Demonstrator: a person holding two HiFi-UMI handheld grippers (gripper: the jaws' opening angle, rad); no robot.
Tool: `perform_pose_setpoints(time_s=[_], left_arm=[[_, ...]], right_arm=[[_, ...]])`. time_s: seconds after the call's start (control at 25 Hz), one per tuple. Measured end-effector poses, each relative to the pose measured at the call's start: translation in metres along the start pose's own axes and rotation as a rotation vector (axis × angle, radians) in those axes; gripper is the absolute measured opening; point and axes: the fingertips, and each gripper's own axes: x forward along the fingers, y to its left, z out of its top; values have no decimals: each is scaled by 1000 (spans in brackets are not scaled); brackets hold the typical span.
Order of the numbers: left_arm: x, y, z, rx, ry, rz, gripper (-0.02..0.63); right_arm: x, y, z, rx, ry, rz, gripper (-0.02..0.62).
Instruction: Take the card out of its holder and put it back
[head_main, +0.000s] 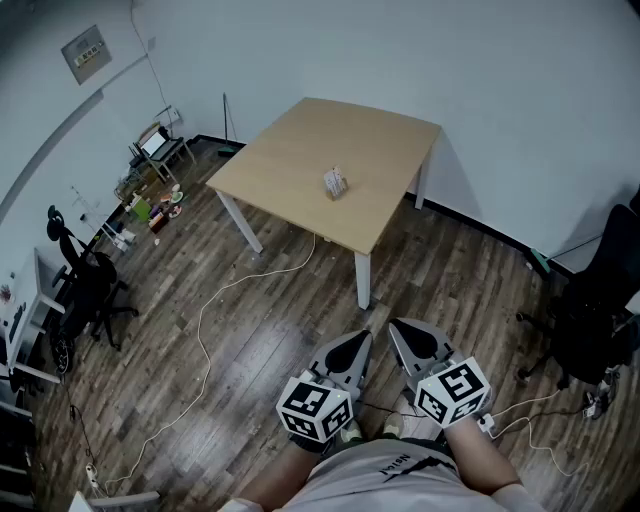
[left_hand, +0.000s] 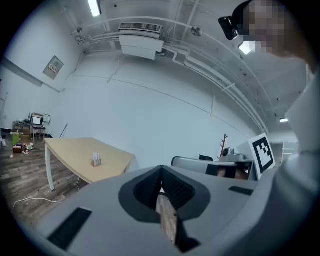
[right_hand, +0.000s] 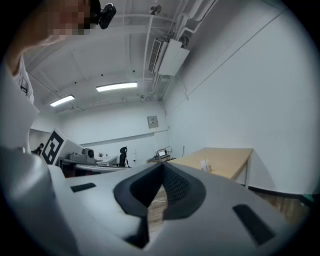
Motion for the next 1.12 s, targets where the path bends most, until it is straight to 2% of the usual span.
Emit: perform_pose_setpoints(time_s=[0.28, 0.72, 1.12], left_arm=[[-7, 10, -1, 4, -4, 6, 12], [-31, 67, 4, -19, -19, 56, 12], [-33, 102, 8, -24, -13, 36, 12]], right_arm=[[3, 6, -1, 40, -17, 16, 12], [32, 13, -4, 57, -43, -33, 13], [65, 28, -10, 42, -36, -39, 14]])
